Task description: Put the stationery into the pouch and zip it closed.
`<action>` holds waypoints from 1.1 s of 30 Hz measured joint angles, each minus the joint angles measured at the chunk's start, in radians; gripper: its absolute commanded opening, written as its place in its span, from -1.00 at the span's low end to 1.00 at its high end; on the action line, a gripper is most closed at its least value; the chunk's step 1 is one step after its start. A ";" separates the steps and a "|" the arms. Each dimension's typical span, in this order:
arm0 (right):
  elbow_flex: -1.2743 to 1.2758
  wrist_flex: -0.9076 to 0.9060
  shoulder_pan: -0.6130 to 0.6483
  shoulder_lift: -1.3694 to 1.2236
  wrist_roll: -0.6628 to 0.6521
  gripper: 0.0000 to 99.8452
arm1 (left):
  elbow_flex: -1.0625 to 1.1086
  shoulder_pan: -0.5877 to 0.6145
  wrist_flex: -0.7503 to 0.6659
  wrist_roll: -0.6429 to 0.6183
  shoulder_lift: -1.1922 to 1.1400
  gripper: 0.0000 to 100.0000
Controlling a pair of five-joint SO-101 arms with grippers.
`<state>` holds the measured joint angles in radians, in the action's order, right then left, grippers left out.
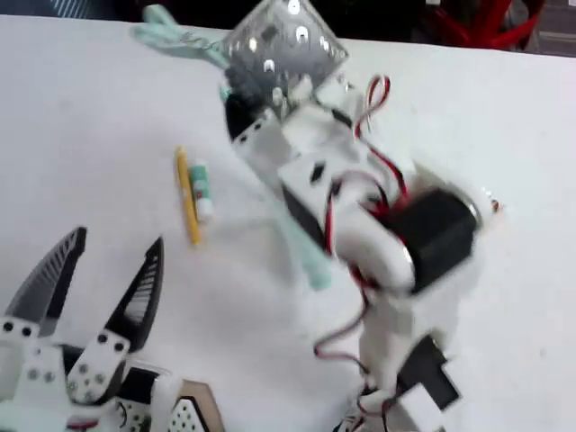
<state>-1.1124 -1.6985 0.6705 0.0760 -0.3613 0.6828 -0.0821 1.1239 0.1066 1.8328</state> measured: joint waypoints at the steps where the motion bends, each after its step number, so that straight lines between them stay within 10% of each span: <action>1: 0.000 -0.005 0.023 0.028 0.000 -0.96 | 0.018 0.015 -0.015 0.003 0.000 -0.52; 14: -0.002 -0.014 0.112 0.178 0.000 -0.96 | 0.152 0.439 -0.425 0.015 0.000 -0.52; 33: 0.026 0.026 0.189 0.187 0.000 -0.96 | 0.543 0.206 -0.471 0.015 -0.005 -0.51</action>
<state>-1.0863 -1.6724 0.8592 0.2631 -0.3613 1.2259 0.1235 0.6529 0.1220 1.8282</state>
